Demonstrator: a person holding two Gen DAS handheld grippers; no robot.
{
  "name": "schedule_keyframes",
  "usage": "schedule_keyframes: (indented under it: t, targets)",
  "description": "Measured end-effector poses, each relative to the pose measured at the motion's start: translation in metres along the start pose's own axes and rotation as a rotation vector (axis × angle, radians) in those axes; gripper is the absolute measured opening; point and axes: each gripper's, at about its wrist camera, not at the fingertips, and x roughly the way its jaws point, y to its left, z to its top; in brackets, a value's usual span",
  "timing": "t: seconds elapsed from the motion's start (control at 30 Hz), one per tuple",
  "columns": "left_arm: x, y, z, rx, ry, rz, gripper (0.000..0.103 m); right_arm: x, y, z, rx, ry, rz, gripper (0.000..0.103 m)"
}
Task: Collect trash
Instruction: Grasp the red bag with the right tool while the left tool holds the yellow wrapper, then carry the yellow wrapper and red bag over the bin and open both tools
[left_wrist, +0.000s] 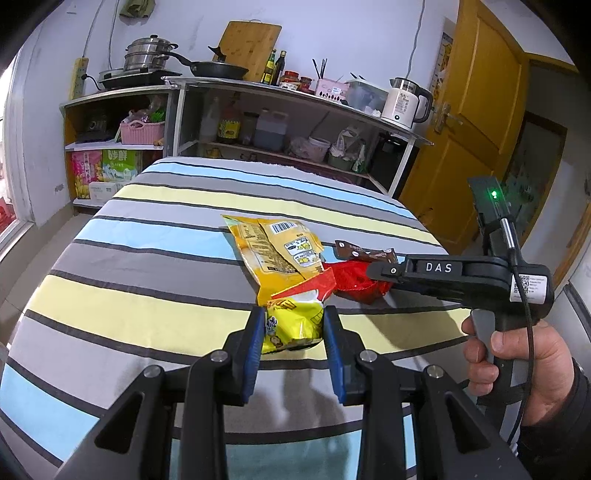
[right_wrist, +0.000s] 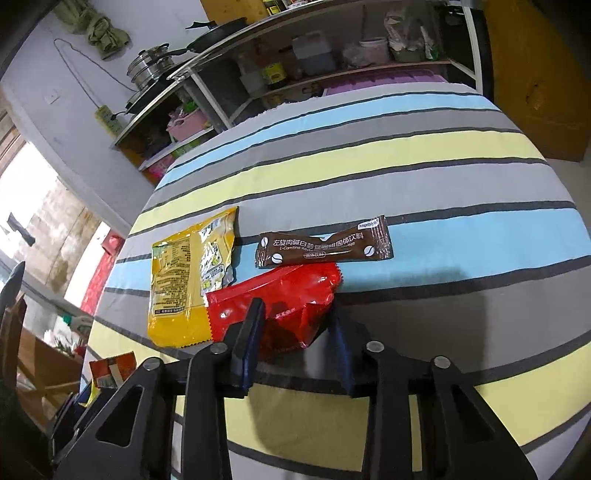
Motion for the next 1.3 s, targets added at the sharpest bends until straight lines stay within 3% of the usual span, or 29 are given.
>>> schedule_keyframes:
  t: [0.2,0.7,1.3]
  targets:
    - [-0.001,-0.001,0.001,0.004,0.004,0.002,0.033,-0.008,0.0,-0.004,-0.029,-0.012,-0.003,0.009]
    - [-0.005,-0.044,0.001,0.07,0.022,-0.03,0.033,-0.076,-0.038,-0.037,0.004,-0.102,0.009,0.009]
    - [0.003,-0.166,0.014,0.241,0.019,-0.2,0.033,-0.193,-0.114,-0.073,0.084,-0.288,-0.119,0.009]
